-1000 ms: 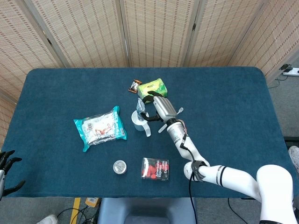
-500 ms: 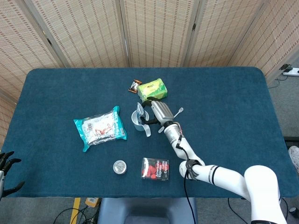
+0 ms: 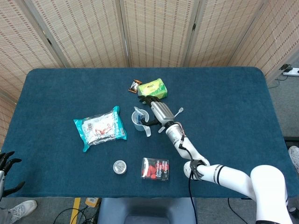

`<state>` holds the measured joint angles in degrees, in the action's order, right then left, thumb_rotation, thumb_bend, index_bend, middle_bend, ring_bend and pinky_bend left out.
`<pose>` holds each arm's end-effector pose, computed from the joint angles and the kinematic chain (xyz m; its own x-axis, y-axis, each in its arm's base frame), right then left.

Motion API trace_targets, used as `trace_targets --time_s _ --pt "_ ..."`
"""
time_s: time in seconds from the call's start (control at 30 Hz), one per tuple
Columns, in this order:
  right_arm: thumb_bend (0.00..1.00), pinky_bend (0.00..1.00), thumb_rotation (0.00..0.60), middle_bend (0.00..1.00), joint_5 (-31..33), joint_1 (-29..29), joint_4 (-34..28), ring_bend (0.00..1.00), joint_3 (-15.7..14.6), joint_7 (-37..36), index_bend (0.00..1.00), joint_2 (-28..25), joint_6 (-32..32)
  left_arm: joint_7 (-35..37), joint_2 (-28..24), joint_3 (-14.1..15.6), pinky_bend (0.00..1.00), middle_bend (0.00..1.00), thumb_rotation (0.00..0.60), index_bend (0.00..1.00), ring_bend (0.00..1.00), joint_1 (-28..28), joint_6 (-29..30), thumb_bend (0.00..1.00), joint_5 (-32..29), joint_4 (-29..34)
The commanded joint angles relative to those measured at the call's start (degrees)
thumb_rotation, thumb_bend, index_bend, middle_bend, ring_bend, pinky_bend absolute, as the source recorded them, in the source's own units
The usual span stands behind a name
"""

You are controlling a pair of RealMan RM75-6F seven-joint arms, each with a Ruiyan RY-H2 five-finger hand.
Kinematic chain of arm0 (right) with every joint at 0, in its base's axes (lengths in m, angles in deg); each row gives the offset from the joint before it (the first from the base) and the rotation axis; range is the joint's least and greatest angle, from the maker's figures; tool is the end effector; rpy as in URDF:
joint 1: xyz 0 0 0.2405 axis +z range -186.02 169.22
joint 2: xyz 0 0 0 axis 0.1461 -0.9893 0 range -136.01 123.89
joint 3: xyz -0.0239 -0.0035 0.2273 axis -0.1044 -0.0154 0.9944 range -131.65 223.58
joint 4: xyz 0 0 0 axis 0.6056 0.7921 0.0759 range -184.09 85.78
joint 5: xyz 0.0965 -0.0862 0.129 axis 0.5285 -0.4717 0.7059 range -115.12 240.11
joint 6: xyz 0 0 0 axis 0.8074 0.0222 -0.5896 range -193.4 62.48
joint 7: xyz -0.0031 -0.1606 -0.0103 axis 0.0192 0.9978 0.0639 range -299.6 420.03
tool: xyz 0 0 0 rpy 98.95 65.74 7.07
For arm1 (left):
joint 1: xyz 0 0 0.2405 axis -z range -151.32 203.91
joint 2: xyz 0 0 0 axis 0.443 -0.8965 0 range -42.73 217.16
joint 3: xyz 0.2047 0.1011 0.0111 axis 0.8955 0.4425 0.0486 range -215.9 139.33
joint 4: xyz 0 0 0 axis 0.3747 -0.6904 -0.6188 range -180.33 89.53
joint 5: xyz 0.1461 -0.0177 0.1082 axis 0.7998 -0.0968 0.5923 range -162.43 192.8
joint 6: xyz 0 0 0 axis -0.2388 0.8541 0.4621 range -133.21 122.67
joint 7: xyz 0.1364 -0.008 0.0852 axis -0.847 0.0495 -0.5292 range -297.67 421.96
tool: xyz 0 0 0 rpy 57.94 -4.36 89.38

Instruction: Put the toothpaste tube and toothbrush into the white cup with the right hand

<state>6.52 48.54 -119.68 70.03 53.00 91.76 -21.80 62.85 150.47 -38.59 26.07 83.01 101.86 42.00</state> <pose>-0.0344 -0.4023 -0.0113 -0.0822 -0.3955 0.9148 -0.9439 -0.2638 -0.1988 -0.3044 0.1604 0.1853 0.4776 0.0258 0.8782 0.8761 0.0620 -0.4782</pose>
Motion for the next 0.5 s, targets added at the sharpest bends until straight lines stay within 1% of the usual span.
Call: trace_targets --time_s 0.03,0.1,0.17,0.23,0.3,0.37,0.4,0.5 --pt "0.21 0.04 0.600 0.16 -2.64 -1.68 -3.25 0.04 -0.38 -1.95 0.02 -3.37 0.17 -0.06 0.00 -0.06 0.16 0.16 0.600 0.32 0.13 0.10 0.08 0.20 0.22 0.11" --pt "0.21 0.04 0.600 0.15 -4.37 -2.76 -5.25 0.04 -0.43 -3.06 0.01 -5.59 0.80 -0.04 0.07 -0.15 0.16 0.16 0.600 0.32 0.13 0.10 0.35 0.20 0.40 0.15" --pt "0.21 0.04 0.600 0.15 -6.56 -4.21 -6.92 0.04 -0.51 -3.87 0.02 -7.72 2.87 -0.16 0.09 -0.22 0.16 0.16 0.600 0.32 0.13 0.10 0.56 0.20 0.51 0.23" --pt "0.21 0.04 0.600 0.16 -8.35 -5.73 -8.12 0.04 -0.78 -3.99 0.04 -9.60 5.35 -0.30 0.06 -0.22 0.16 0.16 0.600 0.32 0.13 0.10 0.66 0.20 0.63 0.36" --pt "0.21 0.04 0.600 0.18 -9.41 -7.23 -9.10 0.04 -1.14 -3.99 0.10 -11.30 7.36 -0.46 0.01 -0.20 0.16 0.16 0.600 0.32 0.13 0.09 0.75 0.20 0.76 0.50" --pt "0.21 0.04 0.600 0.20 -9.49 -8.23 -9.69 0.04 -1.70 -3.34 0.15 -12.80 7.96 -0.59 -0.06 -0.19 0.16 0.16 0.600 0.32 0.13 0.12 0.81 0.20 0.92 0.69" --pt "0.22 0.04 0.600 0.20 -9.40 -8.73 -9.80 0.04 -2.24 -2.50 0.19 -13.71 8.01 -0.67 -0.10 -0.20 0.16 0.16 0.600 0.32 0.13 0.15 0.90 0.20 1.05 0.85" --pt "0.26 0.04 0.600 0.22 -9.12 -9.56 -9.38 0.04 -4.06 0.59 0.24 -15.47 7.63 -0.84 -0.15 -0.20 0.16 0.16 0.600 0.32 0.13 0.12 1.25 0.20 1.42 1.17"
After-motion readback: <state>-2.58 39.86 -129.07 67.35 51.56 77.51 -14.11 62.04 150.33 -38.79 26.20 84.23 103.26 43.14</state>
